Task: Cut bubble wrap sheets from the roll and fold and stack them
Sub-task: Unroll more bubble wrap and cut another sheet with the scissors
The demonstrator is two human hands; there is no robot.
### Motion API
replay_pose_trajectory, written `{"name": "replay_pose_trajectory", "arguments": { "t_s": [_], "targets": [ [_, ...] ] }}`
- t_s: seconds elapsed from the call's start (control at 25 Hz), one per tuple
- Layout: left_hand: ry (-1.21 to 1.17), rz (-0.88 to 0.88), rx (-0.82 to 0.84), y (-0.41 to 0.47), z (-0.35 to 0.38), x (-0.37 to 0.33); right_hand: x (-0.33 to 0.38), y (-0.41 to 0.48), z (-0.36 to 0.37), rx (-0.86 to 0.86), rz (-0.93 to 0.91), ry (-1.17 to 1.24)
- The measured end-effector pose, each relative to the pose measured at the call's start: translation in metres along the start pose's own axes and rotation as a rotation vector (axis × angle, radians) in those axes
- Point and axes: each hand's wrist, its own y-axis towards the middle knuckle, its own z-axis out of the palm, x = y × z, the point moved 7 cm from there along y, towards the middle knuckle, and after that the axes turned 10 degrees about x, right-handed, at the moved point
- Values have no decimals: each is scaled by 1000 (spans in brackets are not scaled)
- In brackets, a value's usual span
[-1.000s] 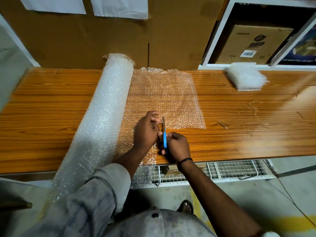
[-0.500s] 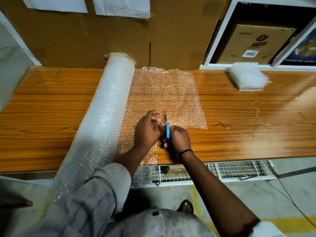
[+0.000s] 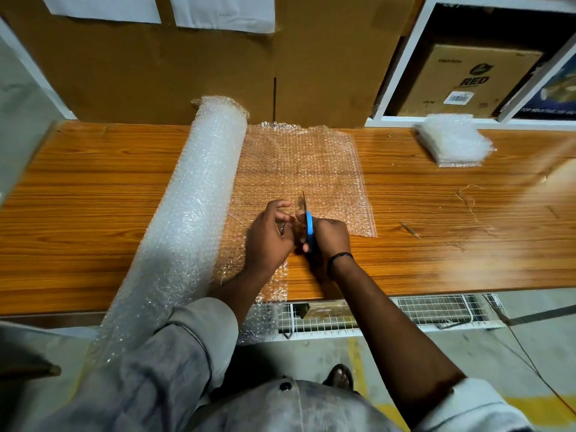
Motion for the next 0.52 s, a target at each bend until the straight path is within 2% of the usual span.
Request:
{"name": "replay_pose_trajectory", "arguments": {
  "t_s": [0.24, 0.4, 0.52],
  "targets": [
    [4, 10, -1, 2, 0, 1, 5, 17, -1, -67, 21, -44],
    [13, 5, -5, 2, 1, 1, 15, 21, 3, -28, 41, 5],
    [10, 4, -3, 2, 0, 0, 19, 29, 4, -36, 29, -74]
  ]
}}
